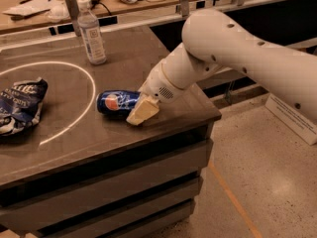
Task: Pick pepsi can
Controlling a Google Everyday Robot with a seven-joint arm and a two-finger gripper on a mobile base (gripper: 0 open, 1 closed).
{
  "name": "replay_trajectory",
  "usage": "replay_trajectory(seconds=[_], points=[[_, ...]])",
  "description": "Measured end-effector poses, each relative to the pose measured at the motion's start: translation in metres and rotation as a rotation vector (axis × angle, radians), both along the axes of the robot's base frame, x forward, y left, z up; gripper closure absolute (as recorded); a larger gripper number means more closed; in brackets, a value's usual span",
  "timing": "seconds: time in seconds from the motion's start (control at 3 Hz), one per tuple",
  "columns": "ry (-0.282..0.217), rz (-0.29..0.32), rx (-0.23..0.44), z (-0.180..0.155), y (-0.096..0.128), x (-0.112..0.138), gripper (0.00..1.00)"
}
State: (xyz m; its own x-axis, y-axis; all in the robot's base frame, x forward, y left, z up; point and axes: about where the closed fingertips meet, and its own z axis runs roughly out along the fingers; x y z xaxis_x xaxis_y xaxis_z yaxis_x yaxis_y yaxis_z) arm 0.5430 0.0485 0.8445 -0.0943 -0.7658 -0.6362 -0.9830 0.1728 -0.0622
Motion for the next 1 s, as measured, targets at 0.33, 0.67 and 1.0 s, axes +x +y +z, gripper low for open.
replay_trajectory(seconds=[0.33, 0.67, 1.0], points=[[-0.034, 0.008, 0.045, 0.025, -0.012, 0.008, 0.82], [-0.081, 0.044, 0.122, 0.058, -0.023, 0.010, 1.00], [-0.151, 0.118, 0.208, 0.096, -0.031, 0.008, 1.00]])
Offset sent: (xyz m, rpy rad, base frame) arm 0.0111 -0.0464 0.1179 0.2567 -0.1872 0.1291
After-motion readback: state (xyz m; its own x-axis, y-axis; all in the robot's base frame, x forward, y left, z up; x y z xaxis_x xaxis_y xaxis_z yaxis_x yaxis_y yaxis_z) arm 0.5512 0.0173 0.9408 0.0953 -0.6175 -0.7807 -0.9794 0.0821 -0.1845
